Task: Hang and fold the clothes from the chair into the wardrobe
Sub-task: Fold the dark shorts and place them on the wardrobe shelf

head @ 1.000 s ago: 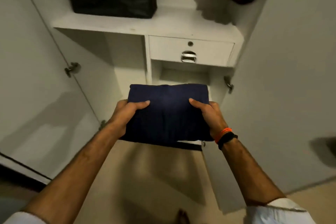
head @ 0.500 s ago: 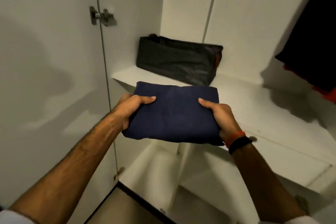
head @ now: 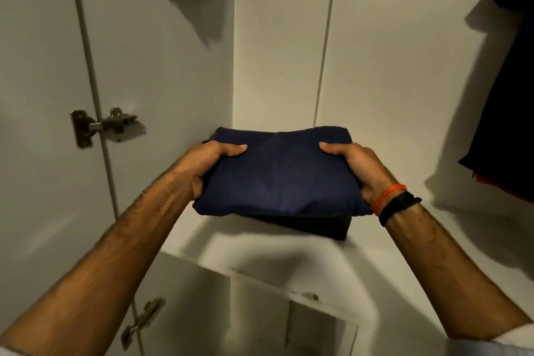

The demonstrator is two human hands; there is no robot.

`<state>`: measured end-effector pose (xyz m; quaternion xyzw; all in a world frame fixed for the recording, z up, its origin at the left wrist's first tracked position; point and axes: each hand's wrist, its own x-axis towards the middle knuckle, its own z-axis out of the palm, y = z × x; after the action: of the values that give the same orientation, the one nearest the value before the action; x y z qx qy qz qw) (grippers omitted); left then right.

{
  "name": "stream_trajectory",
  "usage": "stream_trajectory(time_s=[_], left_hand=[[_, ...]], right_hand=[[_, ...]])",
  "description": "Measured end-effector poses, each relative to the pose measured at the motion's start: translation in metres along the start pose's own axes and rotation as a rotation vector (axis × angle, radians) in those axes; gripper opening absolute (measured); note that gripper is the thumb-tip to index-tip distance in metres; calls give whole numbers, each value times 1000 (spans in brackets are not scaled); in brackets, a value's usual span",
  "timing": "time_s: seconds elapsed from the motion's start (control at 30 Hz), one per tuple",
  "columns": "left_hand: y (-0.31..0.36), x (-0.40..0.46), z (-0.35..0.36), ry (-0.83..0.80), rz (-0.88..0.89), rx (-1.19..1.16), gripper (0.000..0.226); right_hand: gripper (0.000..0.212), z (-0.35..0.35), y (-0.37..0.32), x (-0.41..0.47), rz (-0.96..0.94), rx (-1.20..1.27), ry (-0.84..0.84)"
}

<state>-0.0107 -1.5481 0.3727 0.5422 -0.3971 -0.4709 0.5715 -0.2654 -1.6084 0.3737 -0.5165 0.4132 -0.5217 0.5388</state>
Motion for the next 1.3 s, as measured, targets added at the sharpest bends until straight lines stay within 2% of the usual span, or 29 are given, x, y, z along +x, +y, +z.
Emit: stream_trajectory(time_s=[0.1,0.23,0.57,0.97,1.07,1.2,1.3], left_hand=[[17,40,-1,7,12,32,52],[41,93,2,42,13,59,42],[58,207,-4,58,-68,147,31],[16,314,-25,-120,-242,427,19],[7,326,-30,-149,-238,429,12],[2,334,-34,-177,-220,435,26],[4,339,-26,-206,-203,456,24]], right_hand=[[68,7,-11,50,-12,-74,-15],[49,17,-25,122,-9,-78,-70],[64,41,-18,250,70,-199,-156],[30,55,47,297,256,-353,-26],[29,60,55,300,296,-368,-26],[29,64,57,300,313,-386,-39],[33,55,53,298,338,-399,-40]])
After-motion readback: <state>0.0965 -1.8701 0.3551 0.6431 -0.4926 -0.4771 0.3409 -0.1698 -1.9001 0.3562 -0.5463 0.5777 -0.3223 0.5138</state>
